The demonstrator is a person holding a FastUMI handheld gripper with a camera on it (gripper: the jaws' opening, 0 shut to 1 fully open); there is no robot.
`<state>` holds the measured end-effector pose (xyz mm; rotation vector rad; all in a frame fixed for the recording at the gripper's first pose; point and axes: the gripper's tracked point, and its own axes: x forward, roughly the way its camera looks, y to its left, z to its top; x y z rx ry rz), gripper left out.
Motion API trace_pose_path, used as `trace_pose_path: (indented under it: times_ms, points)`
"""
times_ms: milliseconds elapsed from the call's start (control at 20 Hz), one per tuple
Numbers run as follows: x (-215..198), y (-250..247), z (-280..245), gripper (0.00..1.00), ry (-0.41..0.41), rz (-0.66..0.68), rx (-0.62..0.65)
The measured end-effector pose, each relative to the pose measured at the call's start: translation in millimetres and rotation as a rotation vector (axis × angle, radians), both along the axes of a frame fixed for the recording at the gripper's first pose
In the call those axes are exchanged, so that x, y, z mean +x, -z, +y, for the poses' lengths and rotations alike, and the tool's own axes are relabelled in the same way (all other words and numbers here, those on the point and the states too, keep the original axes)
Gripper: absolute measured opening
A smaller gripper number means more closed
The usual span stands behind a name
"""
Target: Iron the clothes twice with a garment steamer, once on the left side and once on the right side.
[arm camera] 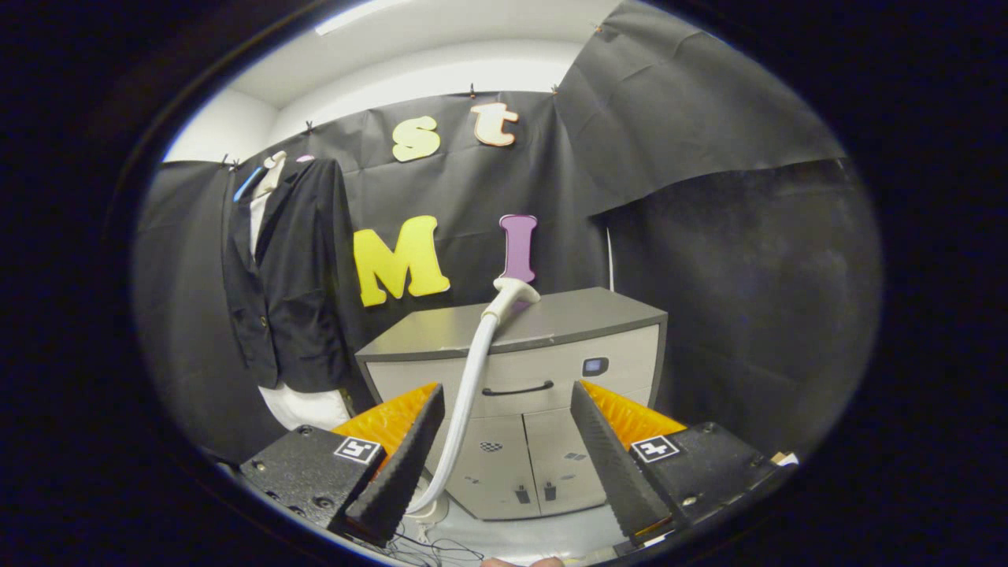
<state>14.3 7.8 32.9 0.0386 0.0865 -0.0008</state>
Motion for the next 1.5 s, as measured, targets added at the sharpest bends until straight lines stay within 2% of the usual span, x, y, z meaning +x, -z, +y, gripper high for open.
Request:
trace_pose_path:
  times_ms: [200,500,750,950,1200,1350,1500]
  points:
    - [13,-17,11,1.00,0.024,-0.010,-0.033]
    - [41,-44,43,1.00,0.062,0.001,0.027]
    - [79,-63,64,1.00,0.088,0.039,0.004]
    - [124,-86,77,1.00,0.070,0.035,-0.049]
    - [193,-87,66,1.00,0.060,0.099,-0.086]
    - [232,-82,55,1.00,0.061,0.152,-0.032]
    - [260,-63,39,1.00,0.088,0.270,0.028]
